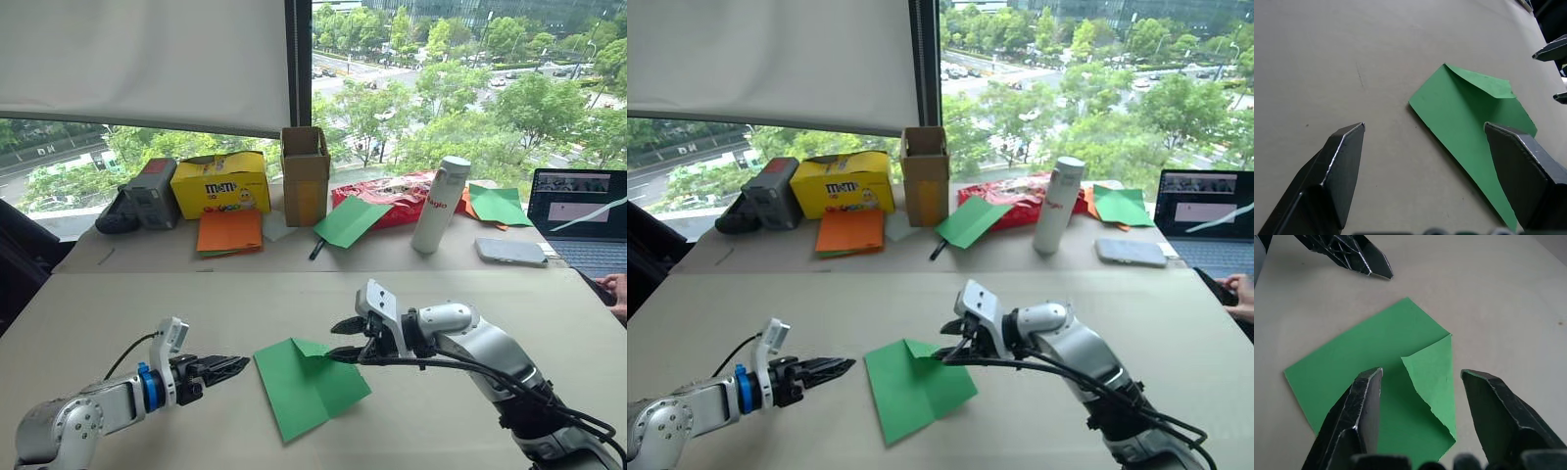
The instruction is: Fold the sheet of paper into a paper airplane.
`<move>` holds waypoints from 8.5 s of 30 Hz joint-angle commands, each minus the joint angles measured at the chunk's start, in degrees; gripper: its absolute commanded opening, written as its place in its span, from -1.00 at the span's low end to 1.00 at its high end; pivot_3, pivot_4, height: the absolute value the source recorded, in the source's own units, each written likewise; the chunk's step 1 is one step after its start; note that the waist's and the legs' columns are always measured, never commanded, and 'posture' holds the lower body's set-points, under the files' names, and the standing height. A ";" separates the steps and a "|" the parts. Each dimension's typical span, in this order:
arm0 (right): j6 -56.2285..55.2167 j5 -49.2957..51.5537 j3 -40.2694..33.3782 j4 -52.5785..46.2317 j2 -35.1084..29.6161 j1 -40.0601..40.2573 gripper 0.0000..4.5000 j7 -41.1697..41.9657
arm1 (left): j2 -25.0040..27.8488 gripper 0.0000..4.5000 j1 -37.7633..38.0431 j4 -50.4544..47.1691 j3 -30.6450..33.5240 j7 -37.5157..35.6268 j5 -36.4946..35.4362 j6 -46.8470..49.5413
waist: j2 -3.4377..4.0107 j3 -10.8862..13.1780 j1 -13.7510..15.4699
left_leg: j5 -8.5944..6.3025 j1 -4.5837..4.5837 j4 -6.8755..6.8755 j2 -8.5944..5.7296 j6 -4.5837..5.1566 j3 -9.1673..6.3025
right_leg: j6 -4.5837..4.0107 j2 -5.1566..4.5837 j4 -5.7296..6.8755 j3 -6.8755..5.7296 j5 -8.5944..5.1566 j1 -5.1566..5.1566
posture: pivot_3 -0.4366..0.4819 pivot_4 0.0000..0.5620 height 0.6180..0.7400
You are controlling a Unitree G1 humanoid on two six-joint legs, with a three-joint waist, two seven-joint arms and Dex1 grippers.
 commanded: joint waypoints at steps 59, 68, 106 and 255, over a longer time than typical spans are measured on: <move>9.10 5.17 -7.32 -9.57 1.51 3.94 -1.00 -11.52 | 3.36 -0.99 -47.06 50.87 -46.32 -46.57 30.14 -32.16 | -0.17 -0.05 0.10 | 0.29 -0.56 0.14 -0.15 -0.44 -0.03 | -0.02 0.32 0.07 -0.19 0.01 -0.39 | -0.05 -0.47 1.00; 0.44 -1.11 0.90 -2.41 4.07 9.58 -1.00 -12.97 | -4.54 -0.99 -54.09 66.13 -44.45 -49.52 38.24 -39.55 | -0.20 -0.06 -0.20 | 0.45 -0.83 0.35 -0.30 -0.35 -0.03 | 0.02 0.46 0.35 -0.32 0.04 -0.50 | -0.05 -0.47 1.00; -2.20 -6.10 4.39 5.10 7.05 10.11 -1.00 -13.41 | -6.79 -0.05 -36.15 38.11 -19.55 -25.25 25.14 -10.27 | -0.20 -0.30 -1.25 | 0.44 -0.37 0.55 -0.29 -0.32 -0.09 | 0.02 0.47 1.04 -0.10 0.04 -0.40 | -0.05 -0.47 1.00; -6.24 -9.36 2.78 11.19 14.91 6.71 -1.00 -16.16 | -1.99 -0.98 -7.91 21.69 -34.84 -23.61 40.67 -49.74 | 0.38 -0.83 -1.13 | 0.07 0.33 0.21 -0.37 0.28 -0.13 | 0.04 0.35 0.77 -0.01 0.02 0.24 | -0.05 -0.47 1.00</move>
